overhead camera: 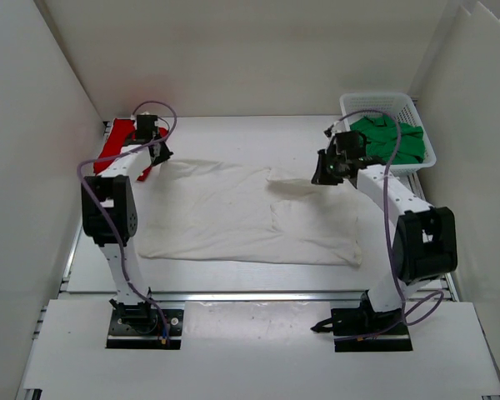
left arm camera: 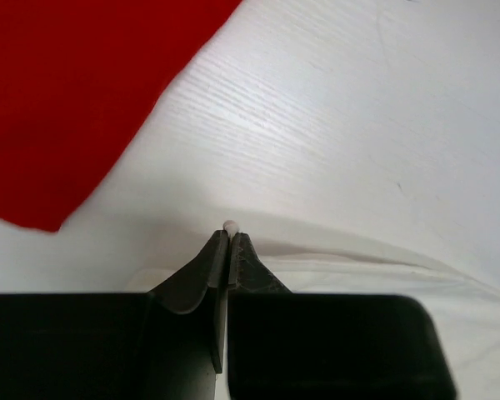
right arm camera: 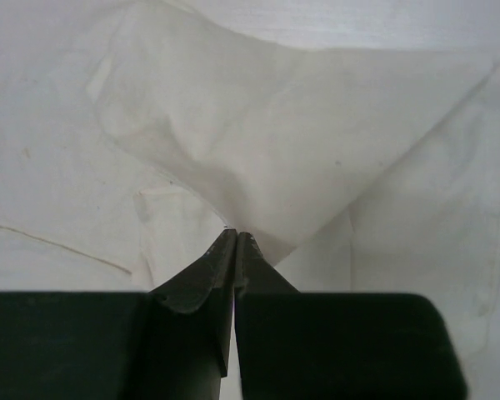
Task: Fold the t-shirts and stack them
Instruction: Grap the side of the flattened tshirt furthest away from the robot with both arms, then fold the other side of the tshirt into a rectangle
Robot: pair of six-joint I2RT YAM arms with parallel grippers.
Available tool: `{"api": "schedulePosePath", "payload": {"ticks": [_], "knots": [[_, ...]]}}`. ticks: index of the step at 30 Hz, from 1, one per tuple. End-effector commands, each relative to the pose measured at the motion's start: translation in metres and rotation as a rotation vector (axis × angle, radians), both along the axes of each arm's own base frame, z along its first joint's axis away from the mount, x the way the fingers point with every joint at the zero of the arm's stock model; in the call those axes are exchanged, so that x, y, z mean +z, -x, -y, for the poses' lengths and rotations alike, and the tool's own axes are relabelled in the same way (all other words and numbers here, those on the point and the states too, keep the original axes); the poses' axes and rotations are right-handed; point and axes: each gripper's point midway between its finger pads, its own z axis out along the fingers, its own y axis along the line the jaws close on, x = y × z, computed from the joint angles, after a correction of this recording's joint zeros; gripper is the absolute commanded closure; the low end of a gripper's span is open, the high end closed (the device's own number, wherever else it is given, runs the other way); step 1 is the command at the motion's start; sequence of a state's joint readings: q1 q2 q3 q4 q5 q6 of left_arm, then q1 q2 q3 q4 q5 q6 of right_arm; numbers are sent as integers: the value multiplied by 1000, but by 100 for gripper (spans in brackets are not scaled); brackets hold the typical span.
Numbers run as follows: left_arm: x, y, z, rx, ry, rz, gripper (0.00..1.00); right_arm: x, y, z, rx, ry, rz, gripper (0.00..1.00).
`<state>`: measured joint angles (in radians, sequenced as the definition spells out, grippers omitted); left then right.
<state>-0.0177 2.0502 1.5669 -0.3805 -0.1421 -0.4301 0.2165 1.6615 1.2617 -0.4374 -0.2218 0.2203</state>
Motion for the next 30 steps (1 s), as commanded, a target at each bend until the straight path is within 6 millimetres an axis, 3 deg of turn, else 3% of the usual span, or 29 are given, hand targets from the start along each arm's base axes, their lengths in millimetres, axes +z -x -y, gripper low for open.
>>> {"api": "schedulePosePath", "payload": {"ticks": [1, 4, 5, 14, 21, 25, 27, 30], "knots": [[56, 6, -1, -2, 38, 157, 100, 8, 14, 12, -67, -36, 48, 100], [52, 27, 2, -9, 52, 146, 100, 11, 32, 19, -87, -49, 64, 100], [58, 29, -14, 20, 47, 160, 100, 16, 36, 21, -97, -54, 76, 100], [68, 69, -22, 35, 36, 198, 100, 43, 83, 50, -141, -37, 132, 100], [74, 100, -35, 81, 37, 241, 100, 30, 126, 67, -160, -6, 106, 100], [76, 113, -32, 81, 56, 256, 100, 21, 146, 65, -139, 0, 77, 100], [78, 123, -29, 78, 56, 261, 100, 46, 148, 59, -109, -20, 141, 100], [68, 143, -28, 77, 42, 254, 100, 56, 161, 52, -90, -25, 159, 100]]}}
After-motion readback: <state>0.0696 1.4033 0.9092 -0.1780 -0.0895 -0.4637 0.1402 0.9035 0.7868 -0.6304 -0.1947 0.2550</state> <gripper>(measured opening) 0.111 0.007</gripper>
